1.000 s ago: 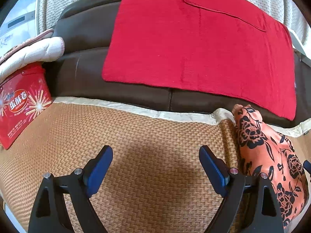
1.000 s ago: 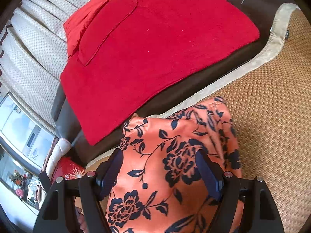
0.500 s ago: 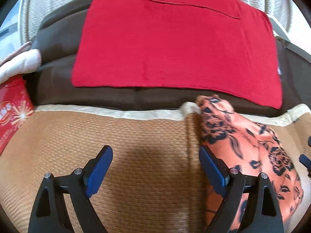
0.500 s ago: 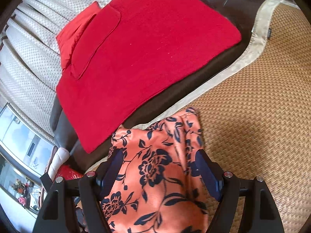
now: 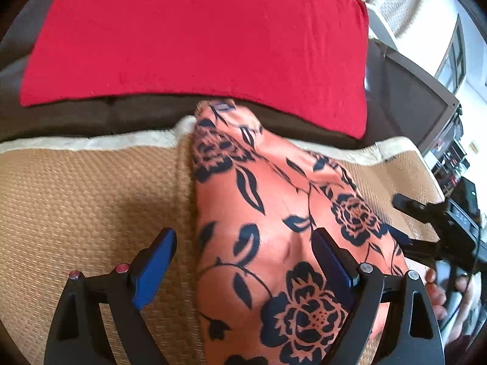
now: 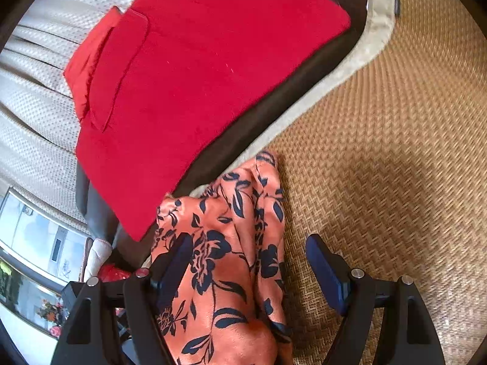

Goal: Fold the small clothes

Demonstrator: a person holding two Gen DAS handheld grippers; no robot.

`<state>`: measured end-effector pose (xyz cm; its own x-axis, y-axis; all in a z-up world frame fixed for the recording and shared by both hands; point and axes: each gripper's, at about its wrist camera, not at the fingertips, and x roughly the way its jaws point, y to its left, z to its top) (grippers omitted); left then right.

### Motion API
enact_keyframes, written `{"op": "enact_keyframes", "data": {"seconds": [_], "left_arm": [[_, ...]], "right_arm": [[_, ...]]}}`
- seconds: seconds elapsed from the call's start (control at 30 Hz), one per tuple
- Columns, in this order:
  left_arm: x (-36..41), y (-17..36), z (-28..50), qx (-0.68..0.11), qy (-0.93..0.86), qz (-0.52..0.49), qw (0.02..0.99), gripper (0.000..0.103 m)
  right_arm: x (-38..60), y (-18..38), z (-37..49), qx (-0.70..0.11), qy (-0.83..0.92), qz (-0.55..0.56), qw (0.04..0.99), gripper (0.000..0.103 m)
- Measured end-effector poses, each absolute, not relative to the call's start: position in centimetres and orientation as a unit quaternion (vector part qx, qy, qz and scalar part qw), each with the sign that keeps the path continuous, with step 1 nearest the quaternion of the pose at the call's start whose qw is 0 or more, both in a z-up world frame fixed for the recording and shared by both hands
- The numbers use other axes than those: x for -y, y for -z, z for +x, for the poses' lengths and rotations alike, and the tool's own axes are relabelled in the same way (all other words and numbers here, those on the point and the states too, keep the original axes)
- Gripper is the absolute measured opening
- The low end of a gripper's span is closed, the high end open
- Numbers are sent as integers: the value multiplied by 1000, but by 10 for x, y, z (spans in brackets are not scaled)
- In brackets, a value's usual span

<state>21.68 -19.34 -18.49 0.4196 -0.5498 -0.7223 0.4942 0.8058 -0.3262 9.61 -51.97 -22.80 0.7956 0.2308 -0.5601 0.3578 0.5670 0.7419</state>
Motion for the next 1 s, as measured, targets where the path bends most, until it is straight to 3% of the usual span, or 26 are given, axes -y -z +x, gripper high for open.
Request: {"op": "enact_keyframes", "data": {"seconds": [0.27, 0.5, 0.73, 1.0], "left_arm": [[191, 206, 223, -497, 315, -38, 808, 90], [201, 206, 214, -490, 326, -14, 808, 88], [214, 207, 210, -484, 332, -6, 809, 79], [217, 208, 211, -485, 331, -5, 810, 78]], "right_arm": [[502, 248, 119, -361, 20, 458, 812, 80], [469, 247, 135, -379, 2, 409, 830, 80], [465, 248, 132, -374, 13, 400, 837, 68], [464, 247, 132, -374, 15, 393, 840, 67]]}}
